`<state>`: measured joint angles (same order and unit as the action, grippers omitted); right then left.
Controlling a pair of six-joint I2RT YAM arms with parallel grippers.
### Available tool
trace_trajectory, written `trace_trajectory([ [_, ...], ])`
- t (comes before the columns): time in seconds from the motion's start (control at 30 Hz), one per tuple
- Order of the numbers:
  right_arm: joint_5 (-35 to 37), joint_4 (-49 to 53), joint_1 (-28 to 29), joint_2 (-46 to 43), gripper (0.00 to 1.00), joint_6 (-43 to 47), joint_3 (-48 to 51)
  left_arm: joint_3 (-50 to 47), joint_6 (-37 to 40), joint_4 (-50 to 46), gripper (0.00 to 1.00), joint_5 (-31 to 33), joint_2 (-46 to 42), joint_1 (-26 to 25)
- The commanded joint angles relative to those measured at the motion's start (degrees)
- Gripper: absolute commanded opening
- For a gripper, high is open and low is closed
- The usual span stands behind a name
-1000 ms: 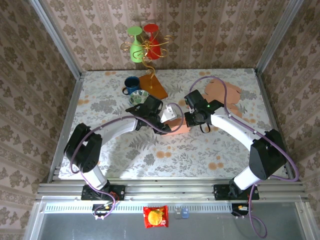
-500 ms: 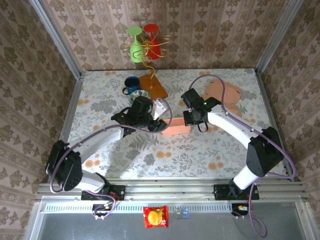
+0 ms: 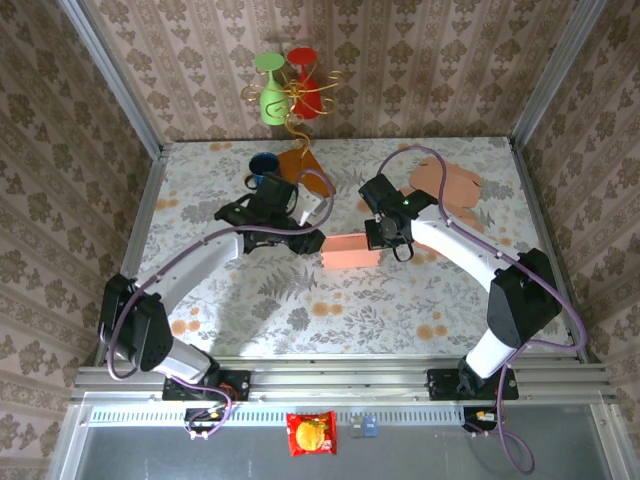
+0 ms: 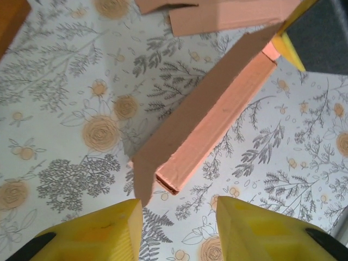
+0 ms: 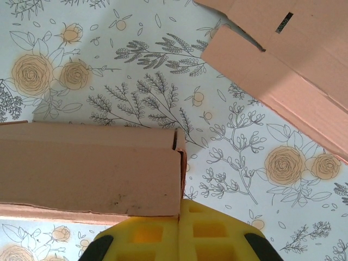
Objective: Fold the paper box
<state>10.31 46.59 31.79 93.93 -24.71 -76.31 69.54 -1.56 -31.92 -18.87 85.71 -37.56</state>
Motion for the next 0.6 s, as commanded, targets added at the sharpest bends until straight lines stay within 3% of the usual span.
trace_trajectory([
  [0.0,0.50,2.42,0.29,1.03,0.00,-1.05,-1.64,2.83,2.03,-4.67,0.40,1.73,2.37,-0.93],
  [0.57,0.16,2.23,0.29,0.69,0.00,-0.63,-0.79,4.99,3.78,-4.13,0.26,5.89,7.40,-1.62],
])
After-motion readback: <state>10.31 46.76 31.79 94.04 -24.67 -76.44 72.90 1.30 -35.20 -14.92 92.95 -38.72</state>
